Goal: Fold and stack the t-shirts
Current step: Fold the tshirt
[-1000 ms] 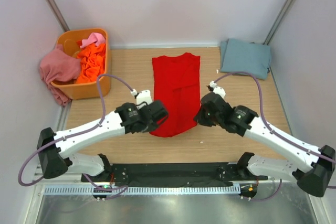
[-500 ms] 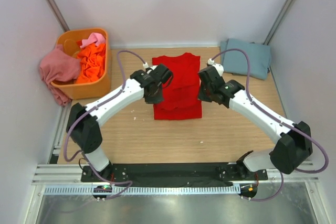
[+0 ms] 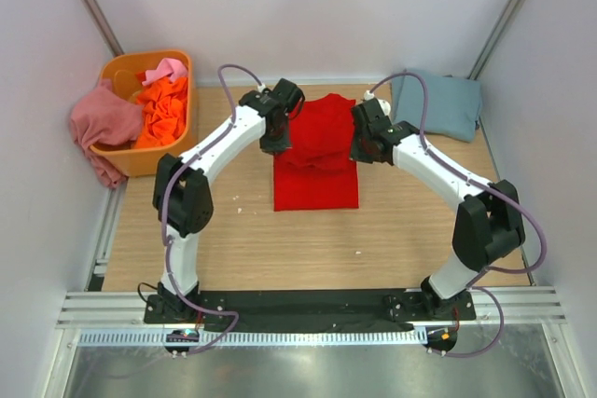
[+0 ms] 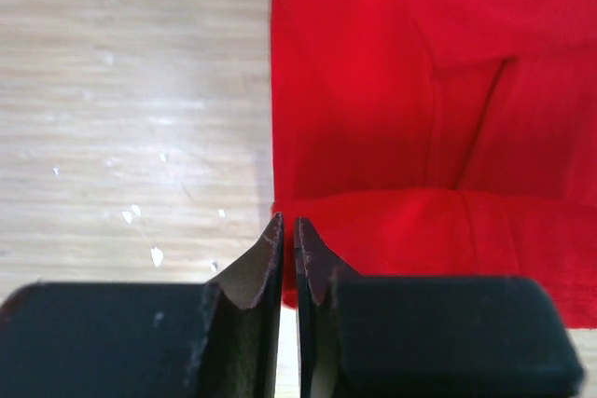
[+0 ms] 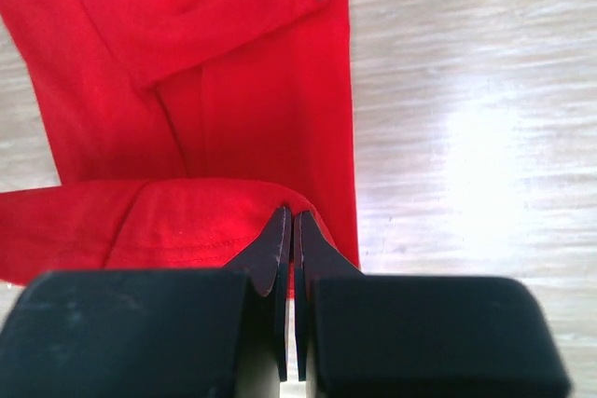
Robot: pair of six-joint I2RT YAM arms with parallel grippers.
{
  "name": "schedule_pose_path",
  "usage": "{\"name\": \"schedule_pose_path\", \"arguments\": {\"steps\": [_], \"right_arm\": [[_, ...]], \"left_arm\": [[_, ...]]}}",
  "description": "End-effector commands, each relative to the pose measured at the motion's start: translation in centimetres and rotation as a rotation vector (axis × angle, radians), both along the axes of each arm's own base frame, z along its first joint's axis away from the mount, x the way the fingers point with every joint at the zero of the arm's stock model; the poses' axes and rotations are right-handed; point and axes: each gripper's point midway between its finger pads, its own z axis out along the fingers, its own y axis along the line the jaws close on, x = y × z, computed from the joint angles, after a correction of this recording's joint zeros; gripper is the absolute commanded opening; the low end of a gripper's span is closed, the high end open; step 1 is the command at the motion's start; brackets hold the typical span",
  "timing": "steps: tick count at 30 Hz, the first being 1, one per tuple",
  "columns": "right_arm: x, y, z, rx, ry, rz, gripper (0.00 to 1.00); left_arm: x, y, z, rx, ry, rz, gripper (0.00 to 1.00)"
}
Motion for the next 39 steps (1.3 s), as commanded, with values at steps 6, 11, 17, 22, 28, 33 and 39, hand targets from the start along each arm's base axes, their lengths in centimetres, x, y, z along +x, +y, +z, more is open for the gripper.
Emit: {"name": "schedule_pose_path", "arguments": {"steps": [6, 11, 17, 22, 28, 33, 39], "right_arm": [[7.1, -0.6, -1.4, 0.02, -0.015, -0.022, 0.25], [12.2, -2.3, -1.7, 0.01, 0.019, -0.04, 0.93], [11.1, -3.9, 1.3, 0.0, -0.033, -0.048, 0.97], [6.1, -2.6, 0.2, 0.12, -0.029, 0.01, 0.97], [2.9, -2.8, -3.7, 0.167, 0.071, 0.035, 0.92], [2.1, -4.5, -5.6, 0.202, 0.11, 0.001, 0.78], [2.1, -3.9, -7.6, 0.246, 0.139, 0.014, 0.68]], "left_arm": [[5.1, 1.8, -4.4, 0.029, 0.101, -0.008, 0.26], [7.2, 2.8, -3.4, -0.014, 0.114, 0.054, 0.3], [4.0, 3.8, 0.7, -0.071, -0.019, 0.057, 0.37], [0.5, 2.9, -1.1, -0.142, -0.011, 0.04, 0.36], [-0.1, -0.4, -4.0, -0.242, 0.032, 0.013, 0.36], [-0.3, -1.8, -6.4, -0.241, 0.065, 0.002, 0.44], [-0.3, -2.4, -7.2, -0.244, 0.068, 0.006, 0.47]]}}
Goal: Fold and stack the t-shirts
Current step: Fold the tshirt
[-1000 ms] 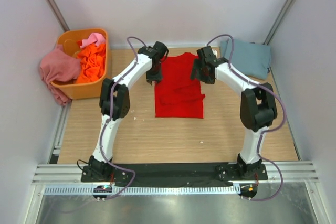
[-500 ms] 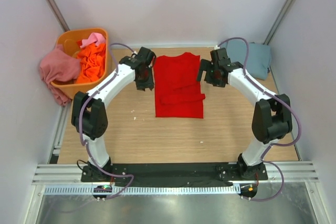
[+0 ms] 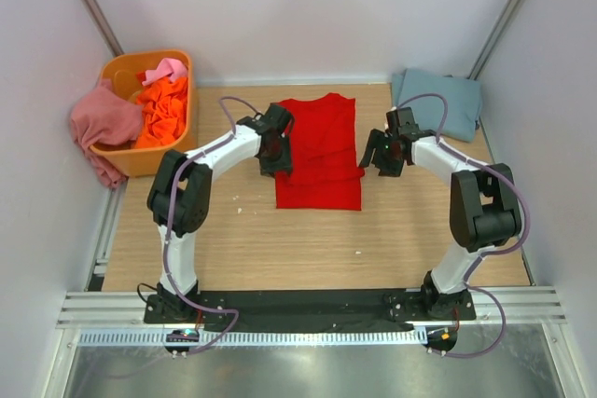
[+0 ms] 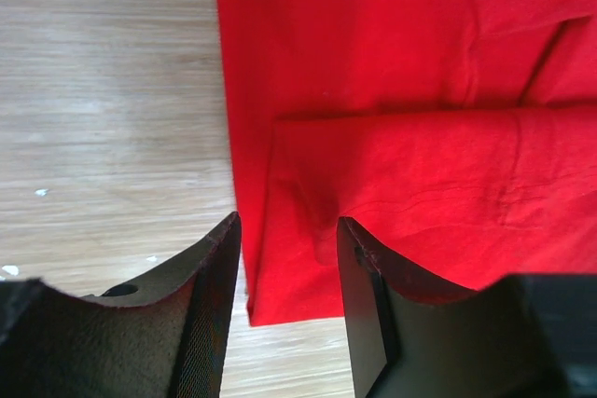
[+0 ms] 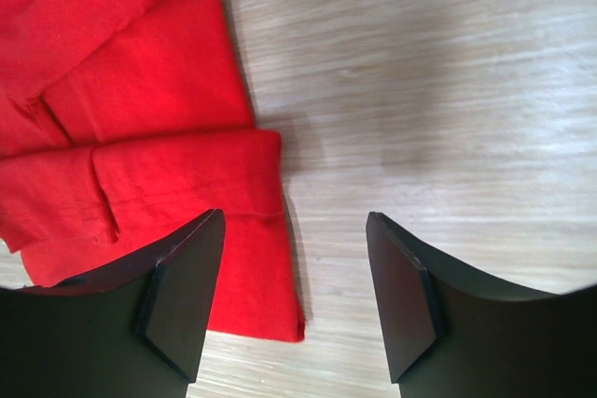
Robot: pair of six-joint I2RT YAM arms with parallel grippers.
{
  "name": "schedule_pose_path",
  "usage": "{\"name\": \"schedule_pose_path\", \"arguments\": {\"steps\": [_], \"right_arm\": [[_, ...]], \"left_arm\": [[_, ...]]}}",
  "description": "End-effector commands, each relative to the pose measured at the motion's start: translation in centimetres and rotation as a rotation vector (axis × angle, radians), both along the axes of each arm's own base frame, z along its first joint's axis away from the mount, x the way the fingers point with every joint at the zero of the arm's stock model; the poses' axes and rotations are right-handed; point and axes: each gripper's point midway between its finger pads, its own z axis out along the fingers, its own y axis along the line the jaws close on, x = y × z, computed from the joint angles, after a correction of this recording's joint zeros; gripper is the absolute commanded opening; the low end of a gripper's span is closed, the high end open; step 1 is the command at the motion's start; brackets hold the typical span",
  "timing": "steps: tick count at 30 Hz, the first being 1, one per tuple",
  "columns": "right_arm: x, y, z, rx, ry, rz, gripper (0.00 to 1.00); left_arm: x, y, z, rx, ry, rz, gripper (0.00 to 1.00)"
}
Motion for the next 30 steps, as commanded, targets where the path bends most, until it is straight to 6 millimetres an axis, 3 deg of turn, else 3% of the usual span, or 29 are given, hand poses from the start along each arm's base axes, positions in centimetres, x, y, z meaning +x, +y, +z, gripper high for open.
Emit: {"name": "schedule_pose_path", "arguments": {"steps": [1, 5, 13, 23, 24, 30], "right_arm": [[1.2, 1.6, 0.1, 0.064, -0.046, 0.027, 0.67], [1.5, 1.9, -0.6, 0.078, -0.04, 0.031, 0.65], [1.4, 2.3, -2.0, 0.101, -0.015, 0.032, 0.41], [1.5, 2.6, -2.2, 0.115, -0.012, 0.039, 0.26], [1.7, 2.7, -2.1, 0.115, -0.017, 0.04, 0.2], [1.7, 2.7, -2.2, 0.117, -0.01, 0.042, 0.13]], "left_arm": [[1.3, -1.4, 0.9, -0.056, -0.052, 0.006, 0.47], [1.2, -1.4, 0.5, -0.043, -0.049, 0.006, 0.47], [1.1, -1.5, -0.1, -0.039, -0.044, 0.001, 0.47], [0.4, -2.1, -0.8, -0.018, -0.038, -0.005, 0.45], [0.3, -2.1, -0.8, -0.013, -0.039, -0.006, 0.45], [-0.2, -2.6, -1.5, 0.0, -0.028, -0.016, 0.38]]}}
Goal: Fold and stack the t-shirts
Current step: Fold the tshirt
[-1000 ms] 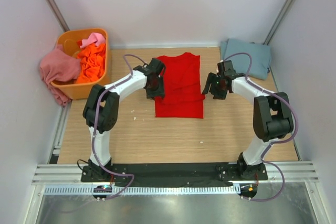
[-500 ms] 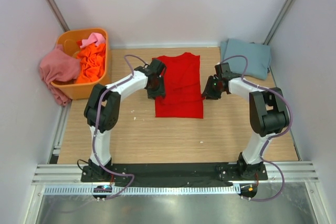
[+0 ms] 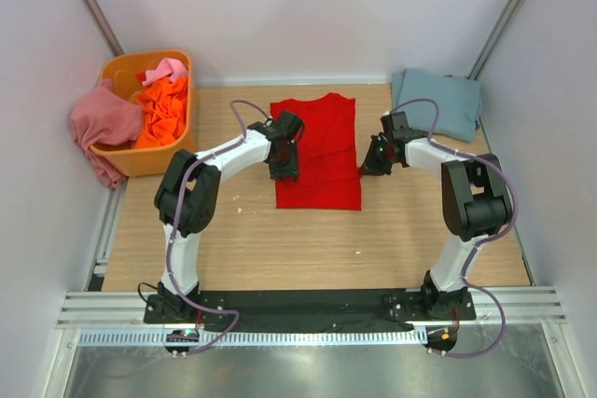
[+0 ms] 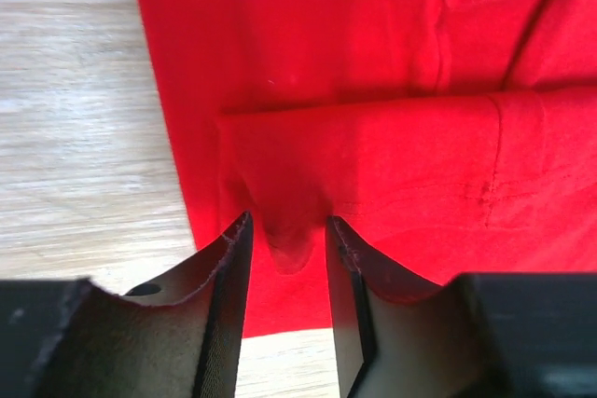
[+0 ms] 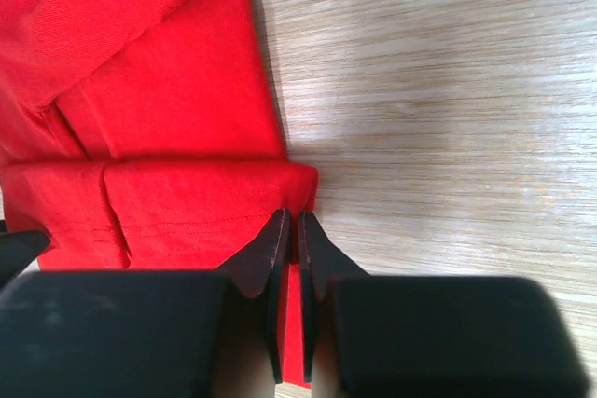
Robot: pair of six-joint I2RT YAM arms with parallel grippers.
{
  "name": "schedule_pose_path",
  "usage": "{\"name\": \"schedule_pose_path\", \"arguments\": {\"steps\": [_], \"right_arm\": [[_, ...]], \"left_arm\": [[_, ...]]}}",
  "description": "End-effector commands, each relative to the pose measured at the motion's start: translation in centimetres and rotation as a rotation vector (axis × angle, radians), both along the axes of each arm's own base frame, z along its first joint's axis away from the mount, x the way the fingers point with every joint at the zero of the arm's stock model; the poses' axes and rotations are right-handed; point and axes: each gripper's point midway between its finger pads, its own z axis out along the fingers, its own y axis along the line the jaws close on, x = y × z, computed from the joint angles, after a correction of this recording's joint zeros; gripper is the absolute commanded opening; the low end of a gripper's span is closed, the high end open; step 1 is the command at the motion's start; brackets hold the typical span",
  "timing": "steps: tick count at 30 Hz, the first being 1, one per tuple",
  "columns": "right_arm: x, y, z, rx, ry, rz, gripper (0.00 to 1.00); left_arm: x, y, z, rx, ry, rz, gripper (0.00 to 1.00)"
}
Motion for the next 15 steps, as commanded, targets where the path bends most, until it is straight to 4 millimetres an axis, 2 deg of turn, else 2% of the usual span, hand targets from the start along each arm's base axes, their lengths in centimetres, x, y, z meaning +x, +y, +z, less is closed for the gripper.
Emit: {"name": "schedule_pose_path", "arguments": {"steps": [1, 2, 4, 6, 10, 14, 15], "right_arm": [[0.6, 0.5, 0.3, 0.018, -0.02, 0.011, 0.1], [0.6, 0.6, 0.3, 0.018, -0.019, 0.015, 0.08], [0.5, 0.5, 0.3, 0.017, -0.02, 0.016, 0.05], [0.5, 0.6, 0.5, 0.019, -0.018, 0.019, 0.02], [0.4, 0.7, 1.9, 0.025, -0.036, 0.025, 0.01], [0.5, 0.8, 4.2, 0.014, -0.072, 0.038, 0.01], [0.3, 0.8, 4.6, 0.011, -0.071, 0.042, 0.01]], "left_arm": [[0.4, -0.3, -0.5, 0.001, -0.015, 0.013, 0.36], [0.3, -0.3, -0.6, 0.004, -0.011, 0.013, 0.35], [0.2, -0.5, -0.7, 0.004, -0.013, 0.009, 0.22], [0.3, -0.5, -0.7, 0.004, -0.015, 0.008, 0.0], [0.3, -0.4, 0.2, 0.005, -0.034, 0.01, 0.0], [-0.1, 0.7, 2.2, 0.031, -0.053, 0.033, 0.0], [0.0, 0.9, 3.2, 0.027, -0.069, 0.041, 0.0]]}}
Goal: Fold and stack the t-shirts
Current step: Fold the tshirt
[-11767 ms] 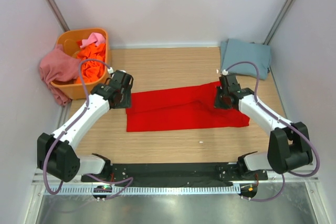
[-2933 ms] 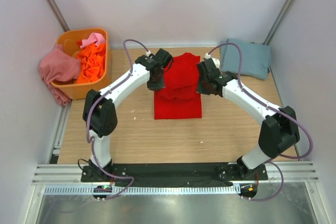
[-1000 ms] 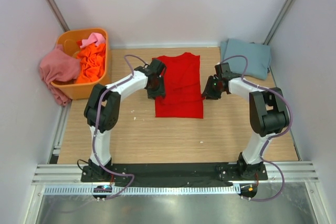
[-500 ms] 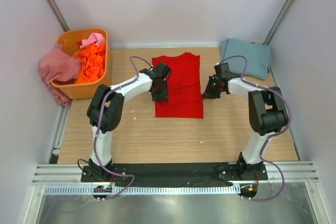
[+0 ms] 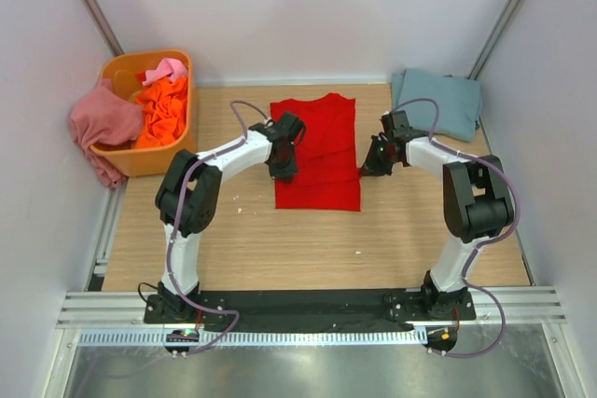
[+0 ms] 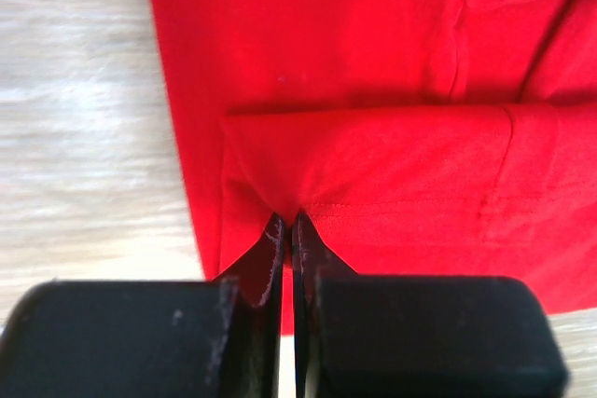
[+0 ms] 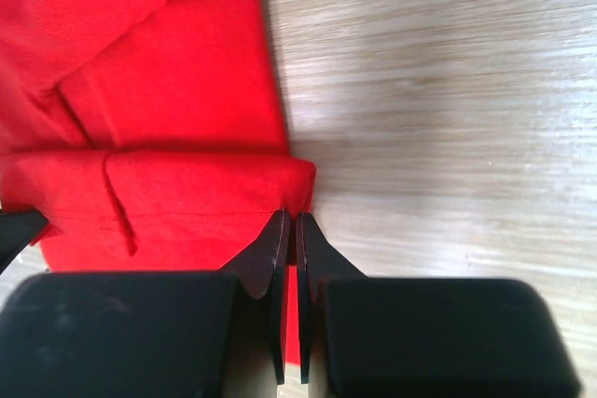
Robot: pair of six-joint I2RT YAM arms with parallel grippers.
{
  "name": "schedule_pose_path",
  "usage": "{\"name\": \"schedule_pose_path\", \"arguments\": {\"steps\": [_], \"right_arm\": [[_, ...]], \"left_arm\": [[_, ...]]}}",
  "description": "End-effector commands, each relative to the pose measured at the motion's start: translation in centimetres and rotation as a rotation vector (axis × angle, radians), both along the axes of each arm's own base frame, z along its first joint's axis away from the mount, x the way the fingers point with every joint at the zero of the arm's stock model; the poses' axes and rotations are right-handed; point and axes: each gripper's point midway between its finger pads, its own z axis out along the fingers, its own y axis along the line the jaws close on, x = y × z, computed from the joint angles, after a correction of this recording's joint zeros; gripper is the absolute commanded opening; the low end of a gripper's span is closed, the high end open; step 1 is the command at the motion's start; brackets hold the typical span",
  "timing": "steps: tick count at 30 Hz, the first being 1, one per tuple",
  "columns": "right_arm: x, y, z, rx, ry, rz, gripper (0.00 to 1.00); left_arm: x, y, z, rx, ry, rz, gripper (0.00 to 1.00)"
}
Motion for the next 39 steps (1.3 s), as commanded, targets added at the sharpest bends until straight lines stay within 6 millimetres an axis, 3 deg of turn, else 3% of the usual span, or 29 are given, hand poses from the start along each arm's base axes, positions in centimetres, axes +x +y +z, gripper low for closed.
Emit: {"name": "schedule_pose_path", "arguments": {"steps": [1, 5, 17, 22, 26, 27, 28, 29, 30, 31, 32, 33, 34, 36, 37, 39], "right_arm": [[1.0, 0.6, 4.8, 0.01, -0.1, 0.028, 0.01], [1.5, 0.9, 6.6, 0.01, -0.128, 0.038, 0.01], [2.9, 1.8, 9.1, -0.011, -0.154, 0.073, 0.01], [3.6, 1.6, 7.9, -0.037, -0.134, 0.074, 0.01], [4.4, 1.8, 6.4, -0.044, -0.106, 0.078, 0.01], [4.8, 1.8, 6.0, -0.046, -0.101, 0.078, 0.02], [5.8, 2.1, 6.6, -0.045, -0.124, 0.079, 0.03], [6.0, 1.9, 5.0, -0.069, -0.077, 0.077, 0.05], [6.8, 1.4, 4.9, -0.098, -0.078, 0.062, 0.21], [7.7, 1.3, 4.8, -0.107, -0.081, 0.053, 0.37], [9.6, 1.2, 5.2, -0.12, -0.084, 0.039, 0.54], [10.8, 1.1, 5.5, -0.125, -0.092, 0.028, 0.66], [13.5, 0.8, 8.8, -0.149, -0.175, -0.002, 0.67], [13.8, -0.1, 9.5, -0.186, -0.143, -0.029, 0.68], [14.5, -0.2, 11.4, -0.182, -0.183, -0.049, 0.69], [14.2, 0.1, 14.3, -0.165, -0.238, -0.065, 0.7]], "left_arm": [[0.1, 1.0, 4.1, 0.008, -0.075, 0.028, 0.0], [-0.2, 1.6, 5.8, 0.024, -0.086, 0.041, 0.0], [0.5, 3.1, 9.1, 0.079, -0.135, 0.065, 0.0], [1.7, 3.4, 8.9, 0.111, -0.135, 0.045, 0.0], [3.0, 3.8, 7.1, 0.118, -0.091, 0.045, 0.0], [3.2, 3.7, 5.9, 0.114, -0.06, 0.041, 0.01], [4.1, 3.5, 6.1, 0.098, -0.07, 0.045, 0.04], [5.3, 3.8, 6.0, 0.067, -0.069, 0.06, 0.06], [6.3, 3.8, 4.0, 0.052, -0.028, 0.065, 0.08], [7.1, 3.5, 3.6, 0.009, -0.002, 0.069, 0.12], [10.3, 4.2, 5.0, -0.039, -0.038, 0.111, 0.23], [10.5, 5.1, 4.7, -0.029, 0.013, 0.125, 0.27], [12.9, 4.3, 5.3, -0.074, -0.012, 0.117, 0.31], [14.3, 5.0, 7.0, -0.069, -0.056, 0.092, 0.4], [15.3, 5.0, 9.5, -0.091, -0.121, 0.088, 0.49], [16.0, 5.3, 12.5, -0.12, -0.197, 0.084, 0.55]]}}
